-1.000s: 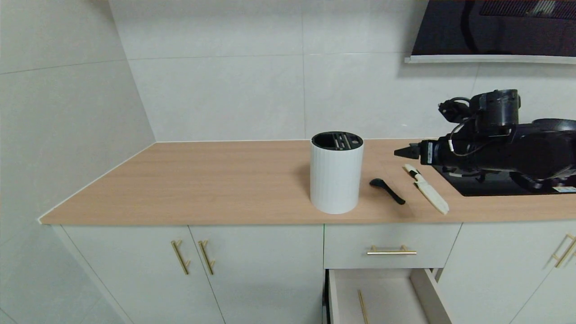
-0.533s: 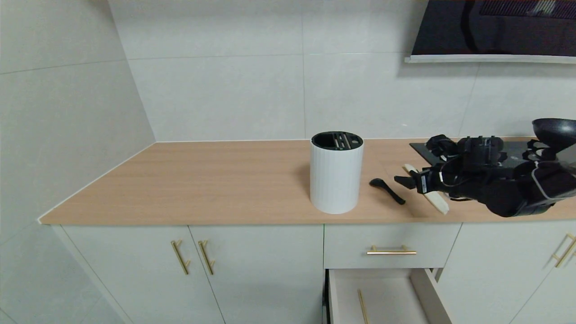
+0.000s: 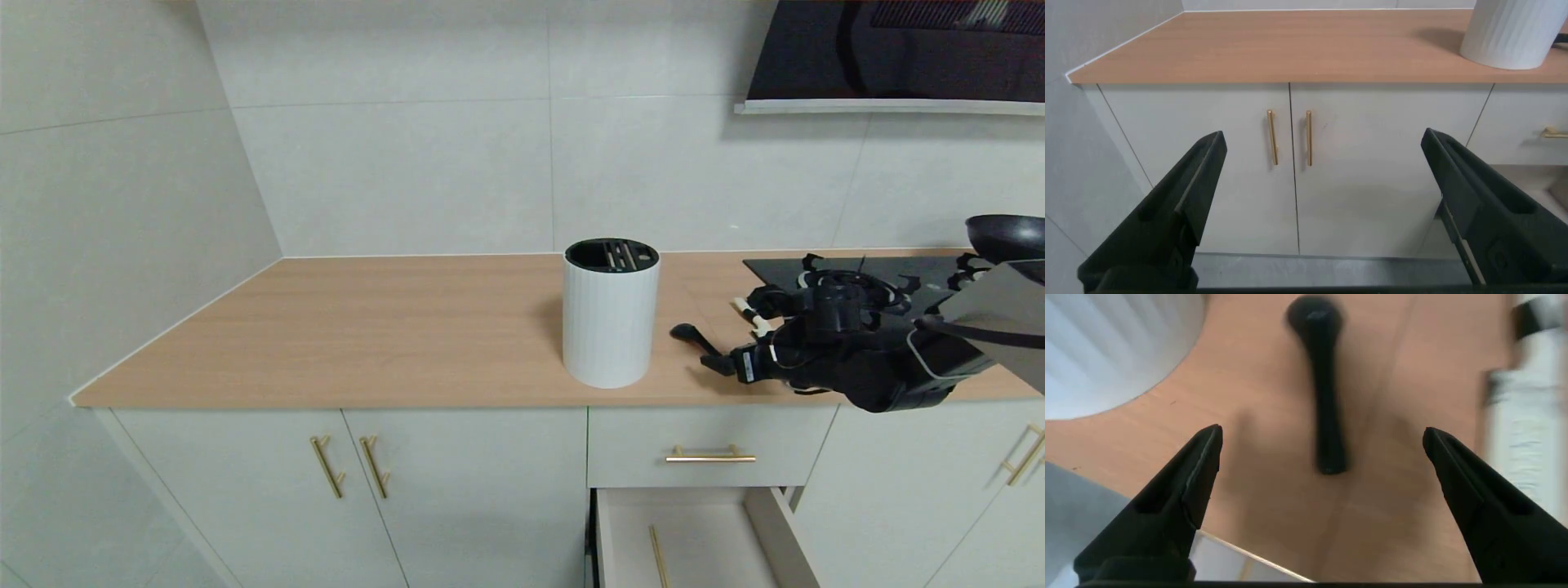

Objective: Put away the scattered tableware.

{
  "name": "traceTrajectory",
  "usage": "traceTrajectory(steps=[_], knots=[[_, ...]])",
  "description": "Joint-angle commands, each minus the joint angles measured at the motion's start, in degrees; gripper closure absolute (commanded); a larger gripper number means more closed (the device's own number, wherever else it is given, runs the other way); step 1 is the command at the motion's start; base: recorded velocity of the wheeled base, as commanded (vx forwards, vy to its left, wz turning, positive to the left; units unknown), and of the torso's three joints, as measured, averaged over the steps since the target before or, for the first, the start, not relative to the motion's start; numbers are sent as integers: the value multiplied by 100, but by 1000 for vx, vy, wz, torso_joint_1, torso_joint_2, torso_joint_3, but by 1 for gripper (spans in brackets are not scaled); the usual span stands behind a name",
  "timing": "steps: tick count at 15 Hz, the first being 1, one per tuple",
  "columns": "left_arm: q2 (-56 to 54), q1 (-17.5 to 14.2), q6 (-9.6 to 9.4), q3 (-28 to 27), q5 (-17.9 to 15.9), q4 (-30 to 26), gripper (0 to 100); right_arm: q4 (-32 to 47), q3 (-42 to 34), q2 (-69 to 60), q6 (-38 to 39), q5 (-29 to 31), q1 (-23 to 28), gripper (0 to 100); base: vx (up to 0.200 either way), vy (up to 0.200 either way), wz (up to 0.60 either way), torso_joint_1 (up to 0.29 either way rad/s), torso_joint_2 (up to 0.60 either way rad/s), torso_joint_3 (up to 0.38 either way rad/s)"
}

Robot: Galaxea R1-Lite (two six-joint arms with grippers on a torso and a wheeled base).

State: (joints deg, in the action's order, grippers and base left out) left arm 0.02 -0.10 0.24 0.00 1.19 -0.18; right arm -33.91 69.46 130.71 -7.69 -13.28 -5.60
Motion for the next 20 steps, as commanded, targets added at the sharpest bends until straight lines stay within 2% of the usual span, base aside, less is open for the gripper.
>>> traceTrajectory(steps=[1,5,10,17,18,20], knots=[[-2,-8,2,0,4,1,0,16,76,148,13,0,-21,0,0,0,0,0,0,0],[-2,-8,2,0,4,1,0,-36,261,350,189,53,-135,0,0,0,0,0,0,0],[-2,1,2,0,4,1,0,219,982,693,251,71,-144,0,0,0,0,0,0,0],[-2,1,2,0,4,1,0,227,1043,869,277,71,-144,0,0,0,0,0,0,0],[-2,-8,2,0,4,1,0,236,1043,869,277,71,-144,100,0,0,0,0,0,0],[-2,1,2,0,4,1,0,236,1043,904,277,62,-144,100,0,0,0,0,0,0]])
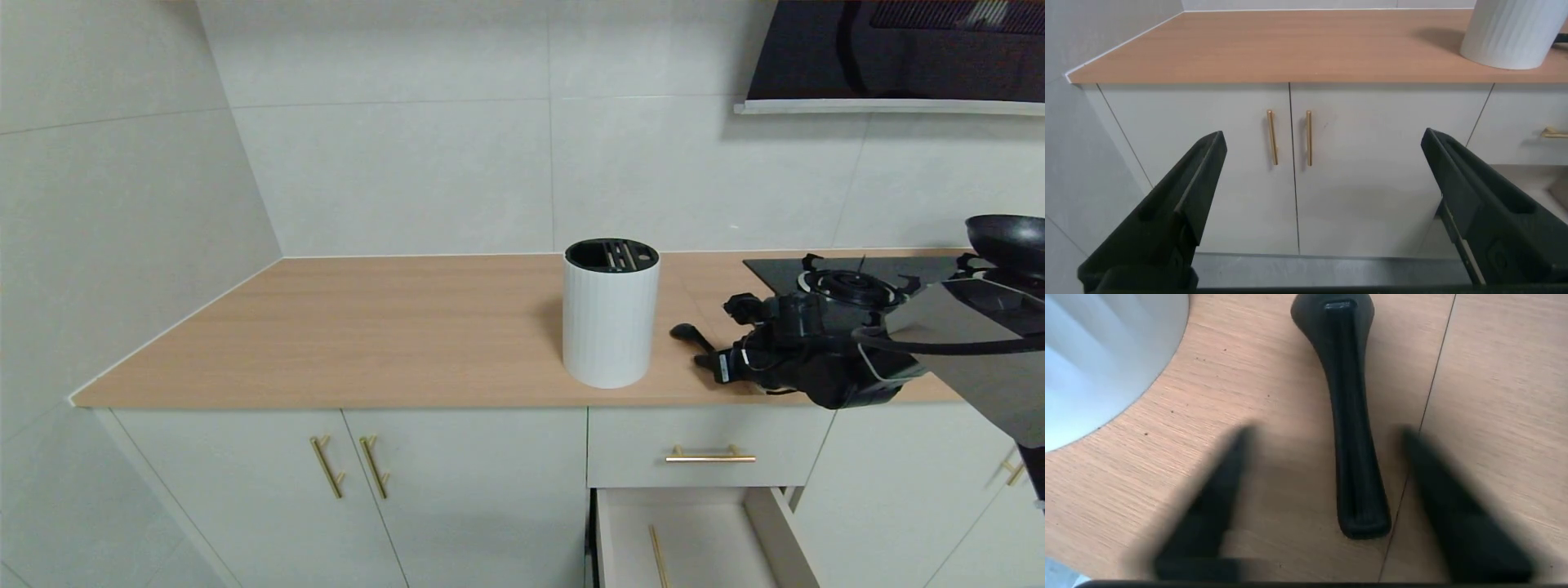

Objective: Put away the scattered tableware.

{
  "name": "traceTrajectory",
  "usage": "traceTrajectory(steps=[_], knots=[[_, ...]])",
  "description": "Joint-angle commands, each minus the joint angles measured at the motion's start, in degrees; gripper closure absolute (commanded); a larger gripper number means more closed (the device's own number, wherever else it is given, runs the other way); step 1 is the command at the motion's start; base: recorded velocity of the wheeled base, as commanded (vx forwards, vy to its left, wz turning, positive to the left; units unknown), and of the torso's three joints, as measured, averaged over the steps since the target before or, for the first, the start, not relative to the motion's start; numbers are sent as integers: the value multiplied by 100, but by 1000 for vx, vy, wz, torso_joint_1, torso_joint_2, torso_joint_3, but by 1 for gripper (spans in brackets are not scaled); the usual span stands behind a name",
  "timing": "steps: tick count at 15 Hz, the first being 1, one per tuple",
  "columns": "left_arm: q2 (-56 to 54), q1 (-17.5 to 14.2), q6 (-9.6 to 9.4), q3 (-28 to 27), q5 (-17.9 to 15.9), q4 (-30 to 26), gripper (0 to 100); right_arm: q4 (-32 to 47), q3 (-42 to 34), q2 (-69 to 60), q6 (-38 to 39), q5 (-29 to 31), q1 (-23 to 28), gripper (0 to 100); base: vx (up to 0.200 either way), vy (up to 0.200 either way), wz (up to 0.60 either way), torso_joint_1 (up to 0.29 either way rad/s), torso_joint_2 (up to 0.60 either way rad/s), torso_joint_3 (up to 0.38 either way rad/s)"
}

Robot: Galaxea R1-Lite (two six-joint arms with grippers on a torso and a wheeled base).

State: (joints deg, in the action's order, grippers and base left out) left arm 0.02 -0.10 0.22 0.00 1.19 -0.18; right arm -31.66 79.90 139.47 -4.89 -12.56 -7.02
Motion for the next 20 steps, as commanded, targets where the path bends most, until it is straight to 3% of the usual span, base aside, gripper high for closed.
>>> traceTrajectory(steps=[1,5,8,11,15,17,20], knots=[[-2,-8,4,0,4,1,0,2,8,80,-12,-1,-10,100,0,0,0,0,0,0],[-2,-8,4,0,4,1,0,11,43,80,-3,52,-10,100,0,0,0,0,0,0],[-2,-8,4,0,4,1,0,142,17,-52,76,447,-71,100,0,0,0,0,0,0],[-2,1,4,0,4,1,0,679,-220,-649,700,763,-168,100,0,0,0,0,0,0],[-2,-8,4,0,4,1,0,2032,-686,-2337,1306,1203,-300,100,0,0,0,0,0,0],[-2,-8,4,0,4,1,0,2630,-1477,-3400,1377,1361,-432,100,0,0,0,0,0,0],[-2,-8,4,0,4,1,0,2665,-2461,-4402,1385,1273,-476,100,0,0,0,0,0,0]])
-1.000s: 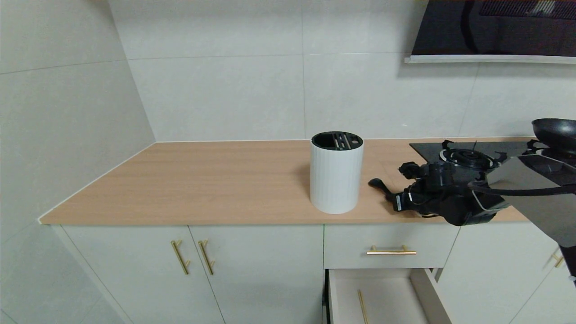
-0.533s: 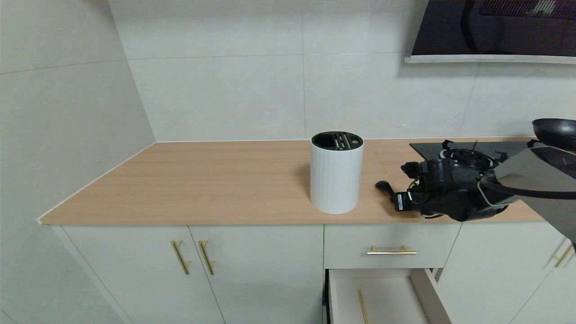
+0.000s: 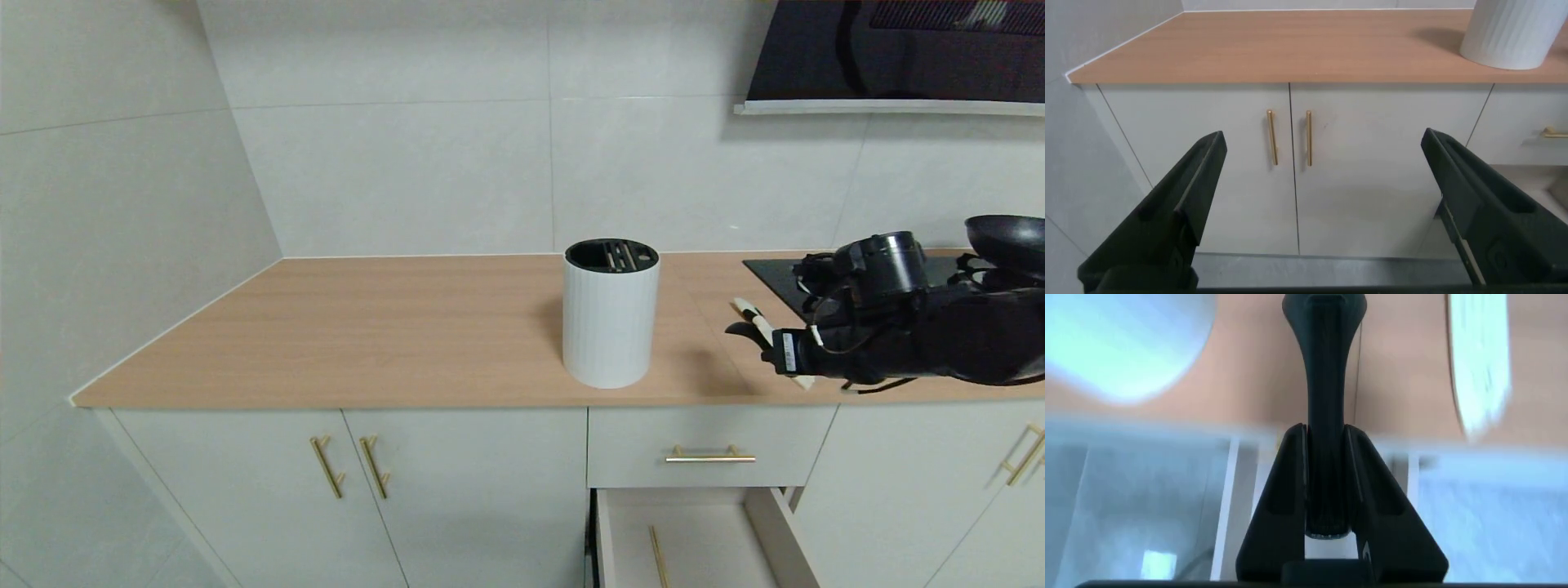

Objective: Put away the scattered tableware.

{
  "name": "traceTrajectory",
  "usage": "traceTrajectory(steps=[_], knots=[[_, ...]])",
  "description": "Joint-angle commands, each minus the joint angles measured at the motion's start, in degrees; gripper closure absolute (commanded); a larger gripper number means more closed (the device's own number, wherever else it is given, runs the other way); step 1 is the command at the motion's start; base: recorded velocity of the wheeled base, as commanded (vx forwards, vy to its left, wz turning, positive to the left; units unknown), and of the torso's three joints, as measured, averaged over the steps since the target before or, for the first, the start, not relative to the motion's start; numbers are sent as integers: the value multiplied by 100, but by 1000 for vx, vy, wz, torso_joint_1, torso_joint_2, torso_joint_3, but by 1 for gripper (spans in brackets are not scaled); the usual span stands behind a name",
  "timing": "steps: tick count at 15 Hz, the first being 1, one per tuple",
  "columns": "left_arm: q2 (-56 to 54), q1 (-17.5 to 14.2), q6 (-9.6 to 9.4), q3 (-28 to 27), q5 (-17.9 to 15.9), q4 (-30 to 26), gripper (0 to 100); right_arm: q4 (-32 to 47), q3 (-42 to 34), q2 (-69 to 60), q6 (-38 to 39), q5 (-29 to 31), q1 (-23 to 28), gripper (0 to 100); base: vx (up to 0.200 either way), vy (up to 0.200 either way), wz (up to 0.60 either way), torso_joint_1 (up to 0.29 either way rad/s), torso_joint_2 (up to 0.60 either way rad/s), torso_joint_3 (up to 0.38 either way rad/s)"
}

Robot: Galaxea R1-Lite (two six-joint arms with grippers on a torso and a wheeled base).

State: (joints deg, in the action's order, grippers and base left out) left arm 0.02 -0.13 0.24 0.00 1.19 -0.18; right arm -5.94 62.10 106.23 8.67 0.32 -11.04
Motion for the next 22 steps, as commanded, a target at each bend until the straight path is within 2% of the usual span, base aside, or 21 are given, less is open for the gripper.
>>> traceTrajectory(steps=[1,4,9,22], knots=[[-2,-4,2,0,4,1,0,93,-769,-1131,30,-14,-91,100,0,0,0,0,0,0],[-2,-4,2,0,4,1,0,66,-1525,-1271,258,-23,-249,100,0,0,0,0,0,0],[-2,5,2,0,4,1,0,40,-1833,-1192,249,-23,-293,100,0,0,0,0,0,0],[-2,-4,2,0,4,1,0,40,-1974,-1192,223,3,-293,100,0,0,0,0,0,0]])
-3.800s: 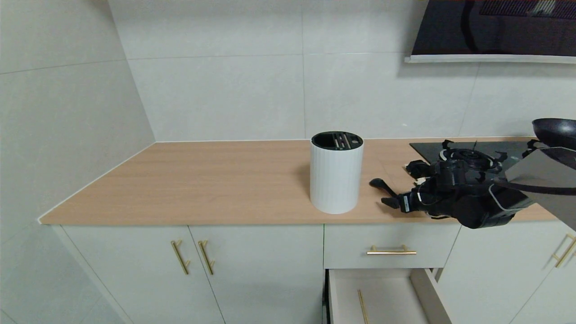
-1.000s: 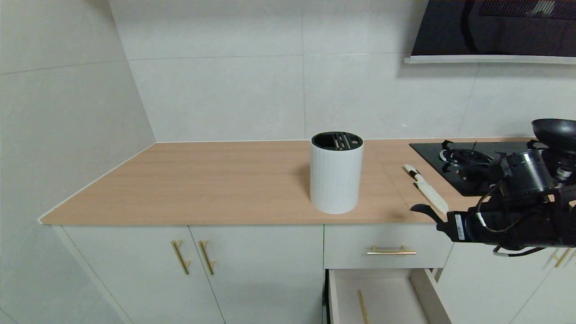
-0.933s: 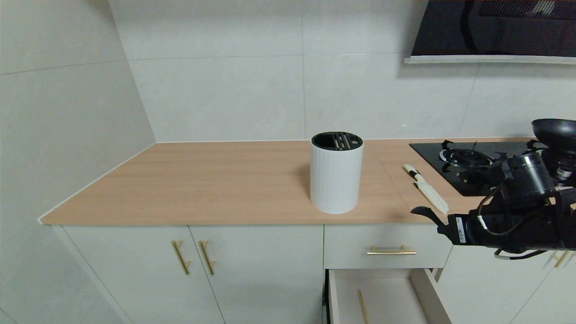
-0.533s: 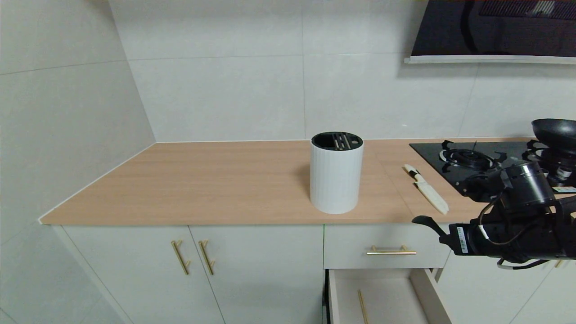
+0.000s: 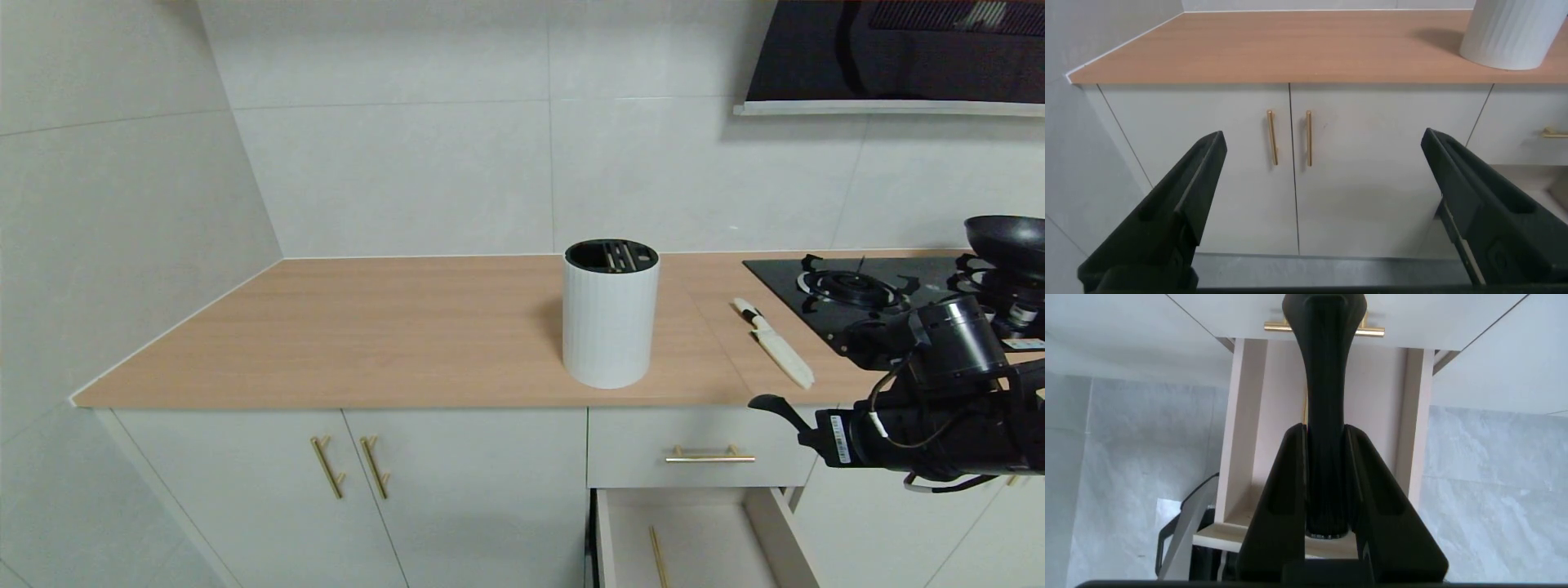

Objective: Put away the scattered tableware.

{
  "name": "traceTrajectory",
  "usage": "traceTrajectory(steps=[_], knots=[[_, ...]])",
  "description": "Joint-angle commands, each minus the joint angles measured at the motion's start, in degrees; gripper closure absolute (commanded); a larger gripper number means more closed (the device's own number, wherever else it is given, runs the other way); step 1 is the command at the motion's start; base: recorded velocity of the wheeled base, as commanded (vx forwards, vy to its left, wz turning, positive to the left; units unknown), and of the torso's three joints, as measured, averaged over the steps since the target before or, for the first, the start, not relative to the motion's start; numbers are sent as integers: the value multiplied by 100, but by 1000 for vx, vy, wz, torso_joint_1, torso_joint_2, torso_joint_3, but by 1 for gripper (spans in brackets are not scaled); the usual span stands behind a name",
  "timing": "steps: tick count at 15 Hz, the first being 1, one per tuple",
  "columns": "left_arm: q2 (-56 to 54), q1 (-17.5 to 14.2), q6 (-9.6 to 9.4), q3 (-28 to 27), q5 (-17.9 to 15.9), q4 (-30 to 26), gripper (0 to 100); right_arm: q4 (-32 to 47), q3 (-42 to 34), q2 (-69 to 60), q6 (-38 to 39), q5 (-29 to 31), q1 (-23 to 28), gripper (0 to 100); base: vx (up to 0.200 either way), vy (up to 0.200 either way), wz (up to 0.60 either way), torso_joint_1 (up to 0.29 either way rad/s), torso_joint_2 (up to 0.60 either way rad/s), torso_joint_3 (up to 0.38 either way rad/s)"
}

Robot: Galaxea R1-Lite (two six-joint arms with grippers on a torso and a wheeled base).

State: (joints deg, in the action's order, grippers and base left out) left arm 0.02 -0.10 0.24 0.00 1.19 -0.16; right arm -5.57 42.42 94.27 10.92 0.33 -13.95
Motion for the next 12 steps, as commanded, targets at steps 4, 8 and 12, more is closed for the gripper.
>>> traceTrajectory(steps=[4,8,12], knots=[[-2,-8,2,0,4,-2,0,3,-15,12,-2,2,-3,100,0,0,0,-116,246,147],[-2,-8,2,0,4,-2,0,3,-24,21,-2,2,-3,100,0,0,0,-216,502,277],[-2,1,2,0,4,-2,0,3,-24,65,-2,2,-12,100,0,0,0,-205,505,290]])
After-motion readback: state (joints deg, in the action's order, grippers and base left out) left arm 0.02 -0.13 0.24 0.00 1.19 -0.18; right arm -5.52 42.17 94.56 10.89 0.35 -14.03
